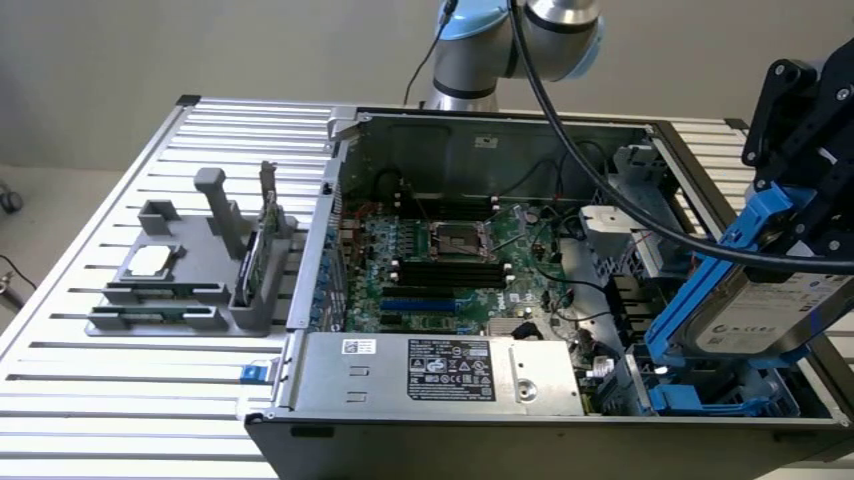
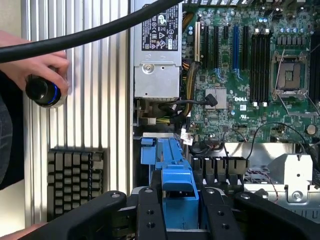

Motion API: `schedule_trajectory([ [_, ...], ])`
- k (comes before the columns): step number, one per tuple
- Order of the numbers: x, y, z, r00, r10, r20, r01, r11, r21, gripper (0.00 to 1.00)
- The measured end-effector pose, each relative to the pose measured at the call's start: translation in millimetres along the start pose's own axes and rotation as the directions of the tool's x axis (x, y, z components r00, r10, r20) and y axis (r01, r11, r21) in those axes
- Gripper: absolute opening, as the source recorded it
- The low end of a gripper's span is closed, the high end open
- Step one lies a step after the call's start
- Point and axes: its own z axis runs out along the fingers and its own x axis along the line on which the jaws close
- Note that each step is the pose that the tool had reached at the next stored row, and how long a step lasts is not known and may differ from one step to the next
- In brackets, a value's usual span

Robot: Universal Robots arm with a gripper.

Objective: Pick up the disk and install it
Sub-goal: 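Insert the disk into the insertion slot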

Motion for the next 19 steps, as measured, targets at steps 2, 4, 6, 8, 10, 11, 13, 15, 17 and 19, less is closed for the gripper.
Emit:
schedule_trajectory([
  [2,0.0,0.0,0.0,1.0,0.0,0.0001,0.0,1.0,0.0,0.33],
  [4,0.0,0.0,0.0,1.0,0.0,0.0,0.0,1.0,0.0,0.33],
  [6,0.0,0.0,0.0,1.0,0.0,0.0,0.0,1.0,0.0,0.33],
  [8,0.0,0.0,0.0,1.0,0.0,0.0,0.0,1.0,0.0,0.33],
  [10,0.0,0.0,0.0,1.0,0.0,0.0,0.0,1.0,0.0,0.33],
  [11,0.0,0.0,0.1,1.0,0.0,0.0,0.0,1.0,0.0,0.33],
  [13,0.0,-0.1,2.2,1.0,0.0,0.0002,0.0,1.0,0.0,0.33],
  [15,-0.1,-0.4,5.8,1.0,0.0,0.0002,0.0,1.0,0.0008,0.33],
  [17,-0.3,-0.6,9.3,1.0,0.0,0.0004,0.0,1.0,0.0032,0.33],
  [19,-0.3,-0.6,10.3,1.0,0.0,0.0004,0.0,1.0,0.0065,0.33],
])
